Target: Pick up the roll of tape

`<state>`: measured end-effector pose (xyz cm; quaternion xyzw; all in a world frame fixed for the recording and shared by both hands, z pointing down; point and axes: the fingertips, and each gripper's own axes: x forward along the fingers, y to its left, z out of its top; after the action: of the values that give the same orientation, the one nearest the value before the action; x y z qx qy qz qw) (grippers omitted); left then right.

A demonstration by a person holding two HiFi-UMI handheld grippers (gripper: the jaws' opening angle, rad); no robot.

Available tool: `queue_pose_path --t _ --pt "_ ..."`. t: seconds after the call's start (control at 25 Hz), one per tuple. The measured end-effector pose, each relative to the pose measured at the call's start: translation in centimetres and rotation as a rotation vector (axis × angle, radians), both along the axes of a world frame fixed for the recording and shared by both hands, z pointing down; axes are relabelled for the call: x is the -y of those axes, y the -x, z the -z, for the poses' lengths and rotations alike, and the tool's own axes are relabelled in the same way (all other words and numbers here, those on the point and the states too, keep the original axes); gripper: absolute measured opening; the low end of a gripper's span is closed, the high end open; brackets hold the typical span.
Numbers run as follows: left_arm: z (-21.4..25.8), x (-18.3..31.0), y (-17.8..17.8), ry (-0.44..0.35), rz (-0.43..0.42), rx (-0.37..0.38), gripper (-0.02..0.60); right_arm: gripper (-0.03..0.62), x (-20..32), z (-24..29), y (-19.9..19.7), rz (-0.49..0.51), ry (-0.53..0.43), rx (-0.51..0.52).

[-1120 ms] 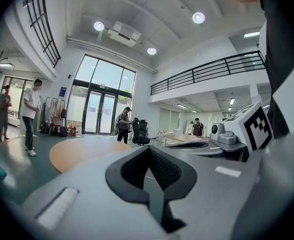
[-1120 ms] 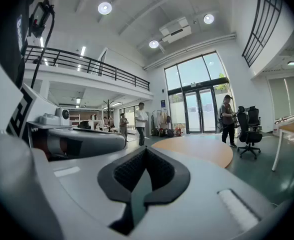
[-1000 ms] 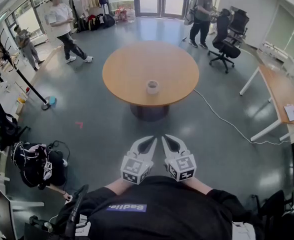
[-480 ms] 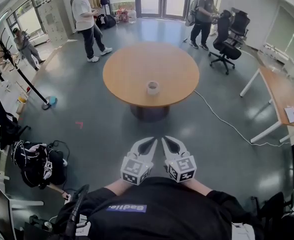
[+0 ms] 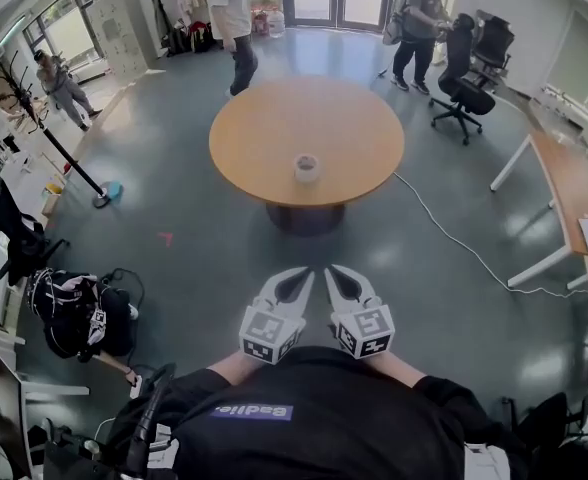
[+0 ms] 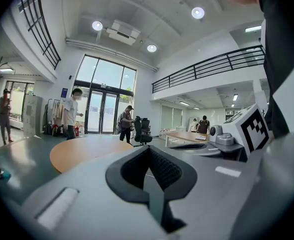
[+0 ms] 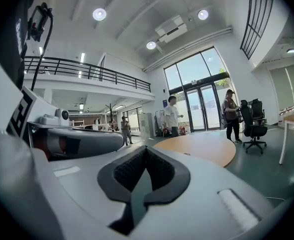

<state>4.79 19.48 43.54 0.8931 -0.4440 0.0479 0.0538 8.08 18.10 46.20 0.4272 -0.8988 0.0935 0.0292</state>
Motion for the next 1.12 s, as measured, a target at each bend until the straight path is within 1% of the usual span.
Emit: queue_pose_path --t 0.2,0.32,0.4,0.56,0.72,0.92,1.0,1.12 --pt "-0.1 0.6 -2.0 -0.009 0.033 0.009 0.014 0.005 0.8 -0.5 -2.6 0.019 -0.002 0.014" --pt "-1.0 1.3 -3.5 0.017 0.057 0.014 0.014 0.005 1.5 -1.8 -4.5 0.033 0.03 0.022" --pt "-1.3 1.9 -3.9 0.033 0.057 0.017 0.015 0.005 2.2 -2.2 -5.0 0.038 0.041 0.023" --pt "-1.5 4.0 -3.4 0.021 0.049 0.017 0.015 0.005 4.5 -2.4 -4.7 0.027 0.047 0.018" --pt "-2.6 8.1 -1.6 0.031 0.043 -0.016 0.015 0.005 7.9 -3.8 -3.1 0.021 0.063 -0.011" --pt "-3.3 15.4 1.4 0.016 0.006 -0.059 0.015 0.005 15.1 -4.7 -0.6 -0.03 0.078 -0.048" --pt "-3.1 19.0 3.2 -0.005 0.006 -0.081 0.015 0.005 18.4 -4.8 0.8 -0.041 0.083 -0.064" --pt "-2.4 24.3 7.1 -0.026 0.014 -0.112 0.015 0.005 23.5 -4.4 3.8 -0.061 0.097 -0.09"
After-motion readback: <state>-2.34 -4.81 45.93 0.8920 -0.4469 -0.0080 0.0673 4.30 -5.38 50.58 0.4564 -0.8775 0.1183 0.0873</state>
